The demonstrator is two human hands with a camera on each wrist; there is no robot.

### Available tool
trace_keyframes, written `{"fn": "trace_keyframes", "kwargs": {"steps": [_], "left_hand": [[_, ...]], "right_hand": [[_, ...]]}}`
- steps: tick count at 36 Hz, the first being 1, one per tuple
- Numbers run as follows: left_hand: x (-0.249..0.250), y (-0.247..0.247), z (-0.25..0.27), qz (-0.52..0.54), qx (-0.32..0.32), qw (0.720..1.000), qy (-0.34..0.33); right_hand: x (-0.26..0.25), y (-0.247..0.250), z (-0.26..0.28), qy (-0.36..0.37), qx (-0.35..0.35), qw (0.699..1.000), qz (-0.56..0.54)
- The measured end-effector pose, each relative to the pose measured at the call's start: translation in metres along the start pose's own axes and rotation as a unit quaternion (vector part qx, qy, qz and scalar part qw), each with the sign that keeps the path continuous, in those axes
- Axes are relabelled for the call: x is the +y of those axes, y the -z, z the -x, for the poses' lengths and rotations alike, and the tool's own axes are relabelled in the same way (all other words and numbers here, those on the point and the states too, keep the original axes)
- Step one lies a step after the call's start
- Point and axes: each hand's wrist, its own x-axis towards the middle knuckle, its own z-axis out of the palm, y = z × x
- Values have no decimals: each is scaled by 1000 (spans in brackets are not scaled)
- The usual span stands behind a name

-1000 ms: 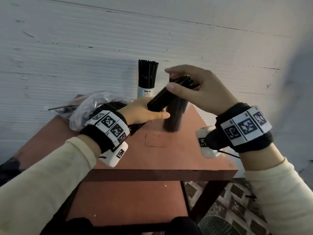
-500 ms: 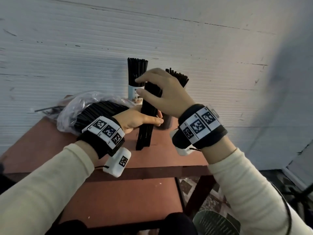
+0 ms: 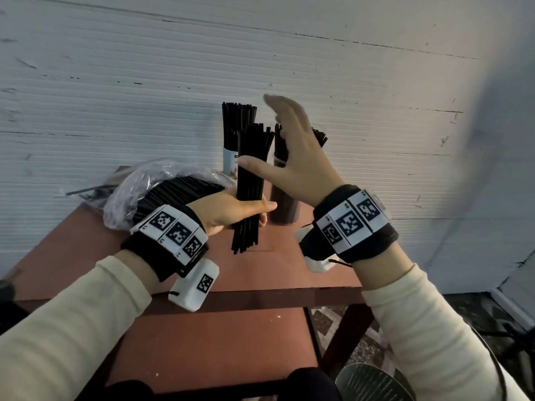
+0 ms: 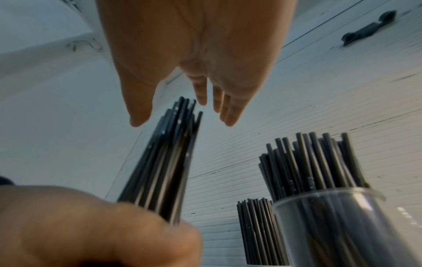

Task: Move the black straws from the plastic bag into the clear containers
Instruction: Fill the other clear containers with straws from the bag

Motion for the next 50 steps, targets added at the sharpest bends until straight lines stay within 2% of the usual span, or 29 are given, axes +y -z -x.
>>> {"fn": "trace_keyframes", "kwargs": {"steps": [2,4,6,8,10,13,18,20,22,25,28,32,39,44,50], "left_hand": [[10,4,5,-23,-15,999,-23],[20,6,11,-44,-40,997,-54],[32,5,18,-64,-85,991,-77],[42,4,26,-66,-124,987,-81],[46,2,31,-76,-147,982,-92],[38,-2,28,-57,-152,983,-85],[29,-9,12,15,-111,989,-94],[31,-7,4,25,-71,994,-77],[31,-6,-6,15,-11,997,-80],[30,-6,-25,17,112,990,-89],[31,-7,-48,25,166,980,-105],[33,-2,-77,7,142,986,-81],[24,12,-113,-23,67,997,-38],[19,19,-117,-72,56,995,-26],[15,19,-119,-63,53,996,-36]], "right_hand": [[1,6,3,-46,-2,999,-20],[2,10,4,-79,-39,996,-16],[4,11,6,-72,-88,993,-29],[1,11,10,-71,-137,983,-103],[-2,10,14,-80,-181,969,-149],[-3,6,16,-62,-209,965,-145],[3,11,8,-46,-138,975,-167],[9,20,0,-50,-88,976,-191],[18,32,-10,-66,-35,972,-221],[34,48,-27,-99,38,964,-245],[47,60,-43,-129,81,958,-241],[65,68,-60,-160,102,957,-220],[84,71,-80,-171,83,963,-191],[96,72,-87,-164,78,970,-158],[99,60,-89,-162,42,978,-125]]}}
